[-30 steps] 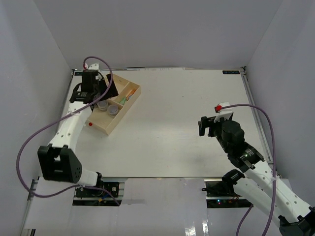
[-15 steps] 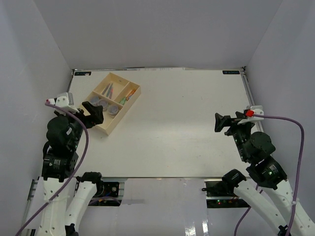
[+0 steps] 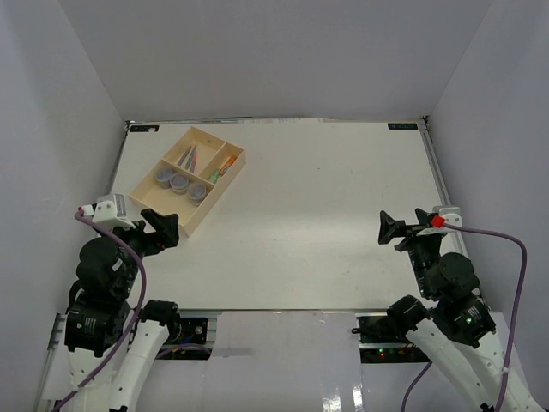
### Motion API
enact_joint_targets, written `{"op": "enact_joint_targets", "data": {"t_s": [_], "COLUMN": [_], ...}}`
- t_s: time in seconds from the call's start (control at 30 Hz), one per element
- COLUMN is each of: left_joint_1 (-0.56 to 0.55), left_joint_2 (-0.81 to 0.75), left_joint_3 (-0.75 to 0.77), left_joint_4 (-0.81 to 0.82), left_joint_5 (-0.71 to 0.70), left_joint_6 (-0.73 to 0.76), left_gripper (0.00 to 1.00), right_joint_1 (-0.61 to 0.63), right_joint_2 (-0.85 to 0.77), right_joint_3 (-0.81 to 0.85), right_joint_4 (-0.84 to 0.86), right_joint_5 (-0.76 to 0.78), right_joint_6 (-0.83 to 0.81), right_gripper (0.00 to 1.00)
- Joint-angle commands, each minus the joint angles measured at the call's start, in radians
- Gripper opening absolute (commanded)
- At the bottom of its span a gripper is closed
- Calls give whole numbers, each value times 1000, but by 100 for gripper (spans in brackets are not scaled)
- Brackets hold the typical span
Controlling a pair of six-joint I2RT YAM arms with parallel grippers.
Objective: Sort the stationery into containers
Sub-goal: Reset both arms
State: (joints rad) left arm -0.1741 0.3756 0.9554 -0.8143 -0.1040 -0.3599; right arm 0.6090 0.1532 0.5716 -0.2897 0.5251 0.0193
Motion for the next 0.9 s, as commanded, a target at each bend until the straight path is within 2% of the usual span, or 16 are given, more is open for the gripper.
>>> {"op": "enact_joint_targets", "data": {"t_s": [0.0, 0.23, 0.87], "left_joint_1": [-30, -51, -68], "left_joint_2": [-50, -159, -130], "left_joint_3": [8, 2, 5], "left_joint_4": [-40, -36, -45], "left_joint_5": [-74, -114, -129], "left_joint_6": [-5, -17, -28], "left_gripper": [98, 98, 98], "right_joint_1": [-3, -2, -2], "right_joint_2": [-26, -73, -86], "right_joint_3": [-27, -68, -79], "right_joint_4": [35, 38, 38], "right_joint_5": [27, 16, 0], "right_joint_6": [-13, -12, -13], "right_gripper": [90, 90, 90]}}
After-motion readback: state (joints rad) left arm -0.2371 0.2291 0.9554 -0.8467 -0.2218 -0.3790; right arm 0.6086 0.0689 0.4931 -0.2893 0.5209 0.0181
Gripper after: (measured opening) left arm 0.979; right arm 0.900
